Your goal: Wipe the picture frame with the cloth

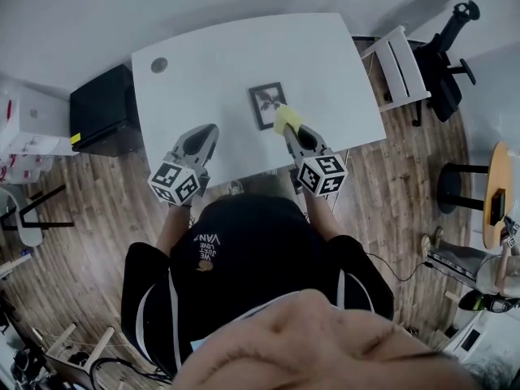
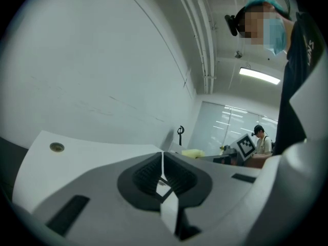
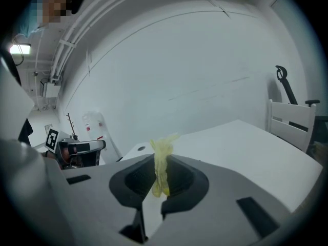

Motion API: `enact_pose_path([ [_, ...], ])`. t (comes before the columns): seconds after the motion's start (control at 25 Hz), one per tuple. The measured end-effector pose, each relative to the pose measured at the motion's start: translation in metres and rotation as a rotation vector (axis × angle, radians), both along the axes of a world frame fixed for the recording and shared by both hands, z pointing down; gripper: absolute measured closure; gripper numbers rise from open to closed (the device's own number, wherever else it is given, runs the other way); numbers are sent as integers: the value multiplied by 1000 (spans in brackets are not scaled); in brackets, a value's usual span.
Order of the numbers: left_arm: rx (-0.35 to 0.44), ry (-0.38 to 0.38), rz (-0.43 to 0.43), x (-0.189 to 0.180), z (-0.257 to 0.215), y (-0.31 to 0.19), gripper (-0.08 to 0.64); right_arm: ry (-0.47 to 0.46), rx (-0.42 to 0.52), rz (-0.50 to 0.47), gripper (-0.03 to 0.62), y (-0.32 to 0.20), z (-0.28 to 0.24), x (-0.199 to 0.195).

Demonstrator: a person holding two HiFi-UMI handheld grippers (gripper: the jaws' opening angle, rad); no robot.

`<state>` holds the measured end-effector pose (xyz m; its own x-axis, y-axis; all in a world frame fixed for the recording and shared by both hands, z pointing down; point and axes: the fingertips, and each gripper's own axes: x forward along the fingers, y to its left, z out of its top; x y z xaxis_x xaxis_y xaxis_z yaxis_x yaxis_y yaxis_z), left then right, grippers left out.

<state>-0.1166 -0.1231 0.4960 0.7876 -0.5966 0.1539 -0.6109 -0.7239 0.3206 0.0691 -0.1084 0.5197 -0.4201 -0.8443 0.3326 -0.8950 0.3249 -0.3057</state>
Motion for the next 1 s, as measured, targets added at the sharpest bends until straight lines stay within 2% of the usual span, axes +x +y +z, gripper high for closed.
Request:
enact_pose_path([
  [0.52, -10, 2, -109, 16, 0, -20, 541, -28, -53, -126, 548, -53, 19, 6],
  [1.0, -8, 2, -141, 35, 3, -24, 541, 54, -174, -311, 548, -90, 75, -24],
])
